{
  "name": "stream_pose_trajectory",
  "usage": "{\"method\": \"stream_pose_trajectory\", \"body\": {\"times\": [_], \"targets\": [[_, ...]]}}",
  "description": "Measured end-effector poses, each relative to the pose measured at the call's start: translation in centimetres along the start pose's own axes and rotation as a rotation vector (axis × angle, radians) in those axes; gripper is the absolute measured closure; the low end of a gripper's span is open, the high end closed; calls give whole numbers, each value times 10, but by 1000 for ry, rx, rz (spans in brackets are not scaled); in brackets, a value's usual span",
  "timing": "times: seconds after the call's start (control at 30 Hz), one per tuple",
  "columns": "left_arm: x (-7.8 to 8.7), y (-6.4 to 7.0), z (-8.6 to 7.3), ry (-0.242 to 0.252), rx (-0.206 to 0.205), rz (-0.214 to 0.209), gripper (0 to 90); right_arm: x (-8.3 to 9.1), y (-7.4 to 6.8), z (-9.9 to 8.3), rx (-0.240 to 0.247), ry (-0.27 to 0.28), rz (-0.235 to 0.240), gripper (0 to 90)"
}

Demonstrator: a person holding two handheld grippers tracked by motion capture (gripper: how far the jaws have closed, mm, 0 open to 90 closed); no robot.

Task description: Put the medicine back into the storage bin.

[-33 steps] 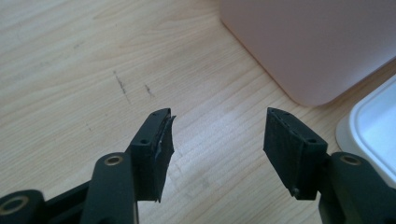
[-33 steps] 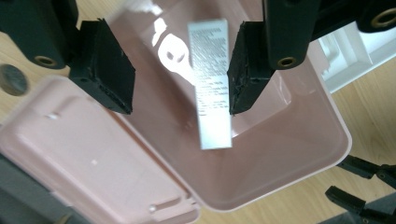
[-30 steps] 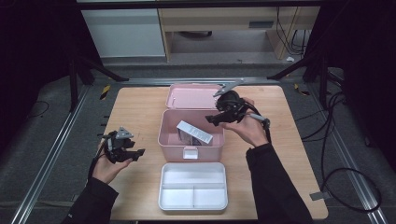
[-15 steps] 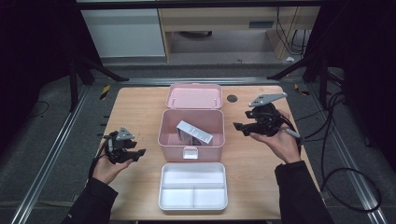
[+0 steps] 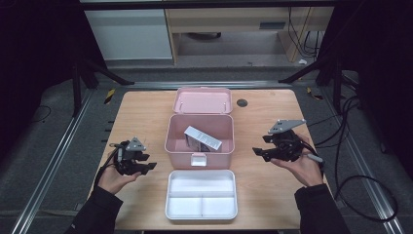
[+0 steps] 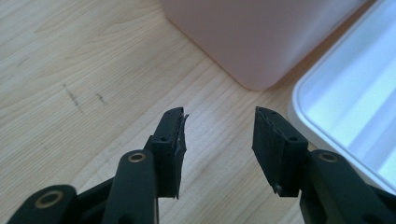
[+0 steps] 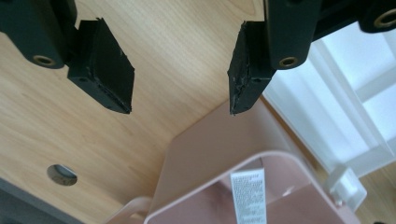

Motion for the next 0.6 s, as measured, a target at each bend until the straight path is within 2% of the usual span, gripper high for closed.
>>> {"method": "stream_pose_trajectory", "body": {"times": [0.3, 0.4, 0.6], "targets": [[-2, 14, -1, -35, -77, -61, 552, -12, -9, -23, 29, -41, 13, 401], [-1, 21, -1, -44, -115, -90, 563, -12, -15, -27, 44, -44, 39, 431], [-1, 37, 1, -79, -199, -152, 584, -16, -32, -30, 117, -56, 80, 437]]}}
Point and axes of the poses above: each handheld gripper's, and its own axes: x roughly backward along the jaws, z roughly out of its top, y roughly to its right, the point moved 3 cm from there along -x, roughly forward along the jaws, and after that the axes turned 2 degrees about -z, right-handed, at the moved point
